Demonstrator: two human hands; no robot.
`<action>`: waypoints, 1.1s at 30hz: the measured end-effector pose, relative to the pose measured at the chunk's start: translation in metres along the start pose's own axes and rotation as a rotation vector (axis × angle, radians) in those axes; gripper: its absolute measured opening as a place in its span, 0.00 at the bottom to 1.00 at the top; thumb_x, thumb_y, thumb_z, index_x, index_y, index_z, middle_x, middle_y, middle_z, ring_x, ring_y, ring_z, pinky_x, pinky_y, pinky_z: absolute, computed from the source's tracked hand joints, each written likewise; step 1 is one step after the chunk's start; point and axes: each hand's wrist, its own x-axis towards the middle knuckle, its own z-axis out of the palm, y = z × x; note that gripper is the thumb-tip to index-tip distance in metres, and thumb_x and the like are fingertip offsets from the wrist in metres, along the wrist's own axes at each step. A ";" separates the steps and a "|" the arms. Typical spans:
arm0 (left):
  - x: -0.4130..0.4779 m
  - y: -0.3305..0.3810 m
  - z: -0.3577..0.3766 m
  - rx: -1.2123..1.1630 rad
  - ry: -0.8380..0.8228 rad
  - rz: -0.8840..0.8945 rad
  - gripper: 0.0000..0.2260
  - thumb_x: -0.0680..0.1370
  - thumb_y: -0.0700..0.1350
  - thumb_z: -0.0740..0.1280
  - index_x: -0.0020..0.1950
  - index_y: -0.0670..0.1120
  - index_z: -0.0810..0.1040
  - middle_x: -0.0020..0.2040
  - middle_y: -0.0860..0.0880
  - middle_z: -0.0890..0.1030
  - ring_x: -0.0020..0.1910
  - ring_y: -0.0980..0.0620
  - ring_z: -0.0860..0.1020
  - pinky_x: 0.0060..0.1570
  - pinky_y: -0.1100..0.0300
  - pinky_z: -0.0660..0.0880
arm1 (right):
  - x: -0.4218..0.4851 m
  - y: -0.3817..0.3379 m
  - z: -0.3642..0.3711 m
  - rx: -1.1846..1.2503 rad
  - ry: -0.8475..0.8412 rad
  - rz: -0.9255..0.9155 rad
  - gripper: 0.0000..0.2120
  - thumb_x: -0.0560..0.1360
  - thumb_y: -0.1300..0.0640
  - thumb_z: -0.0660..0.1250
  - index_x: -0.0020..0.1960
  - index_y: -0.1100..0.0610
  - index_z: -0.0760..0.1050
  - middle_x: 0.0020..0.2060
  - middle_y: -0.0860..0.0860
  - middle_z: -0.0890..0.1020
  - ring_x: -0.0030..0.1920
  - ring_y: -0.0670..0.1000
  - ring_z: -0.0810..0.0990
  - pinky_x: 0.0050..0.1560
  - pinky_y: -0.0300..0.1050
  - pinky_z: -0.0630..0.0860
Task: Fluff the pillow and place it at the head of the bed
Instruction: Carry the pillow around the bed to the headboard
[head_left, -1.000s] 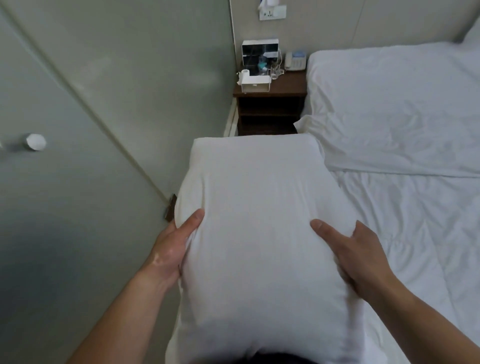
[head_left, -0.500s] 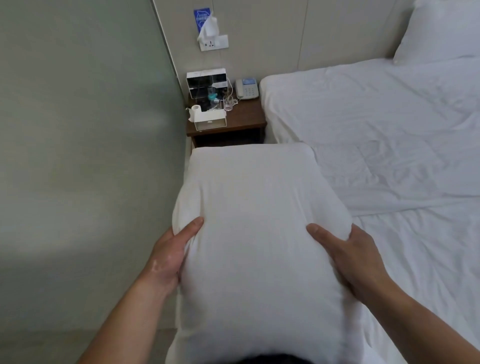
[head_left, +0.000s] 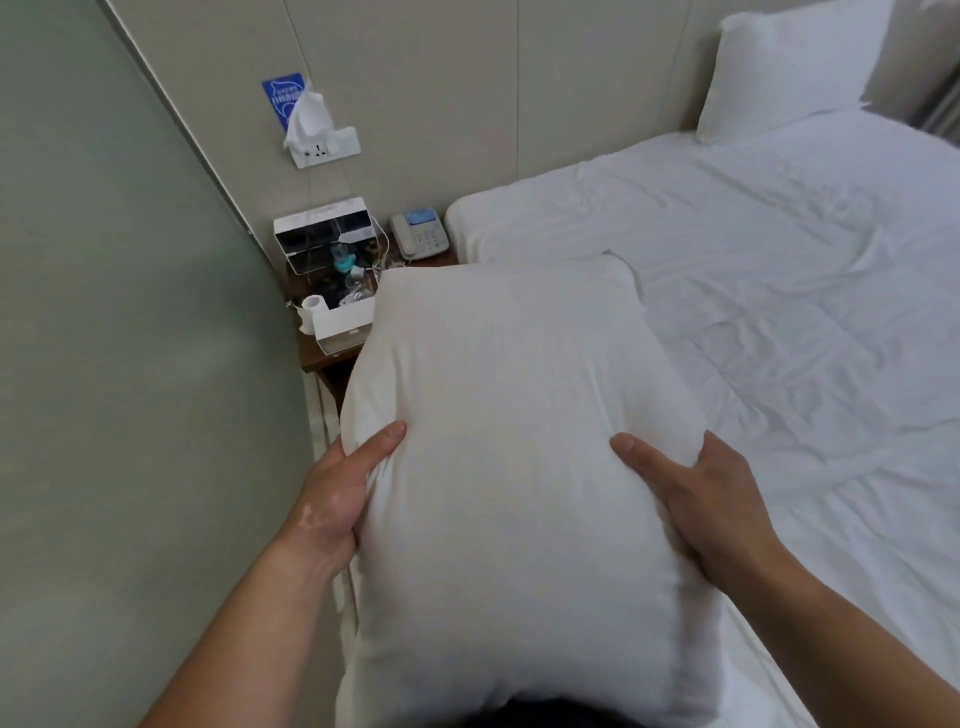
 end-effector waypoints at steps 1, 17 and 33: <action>0.019 0.007 0.005 0.010 -0.002 -0.004 0.50 0.46 0.63 0.85 0.67 0.48 0.82 0.55 0.49 0.90 0.52 0.48 0.89 0.58 0.48 0.81 | 0.018 -0.001 0.006 0.003 0.011 0.008 0.18 0.66 0.44 0.82 0.52 0.48 0.83 0.41 0.35 0.87 0.39 0.39 0.86 0.45 0.43 0.80; 0.287 0.157 0.142 0.072 -0.092 -0.010 0.52 0.49 0.65 0.85 0.72 0.52 0.79 0.62 0.48 0.88 0.62 0.42 0.84 0.68 0.40 0.76 | 0.303 -0.086 0.040 0.114 0.096 0.044 0.12 0.69 0.48 0.80 0.50 0.44 0.81 0.39 0.31 0.86 0.38 0.34 0.84 0.40 0.39 0.77; 0.527 0.252 0.273 0.253 -0.457 -0.115 0.31 0.66 0.53 0.81 0.69 0.49 0.81 0.57 0.48 0.90 0.56 0.46 0.88 0.57 0.49 0.81 | 0.470 -0.124 0.079 0.159 0.493 0.162 0.19 0.68 0.46 0.81 0.56 0.47 0.82 0.43 0.35 0.87 0.41 0.34 0.85 0.44 0.39 0.78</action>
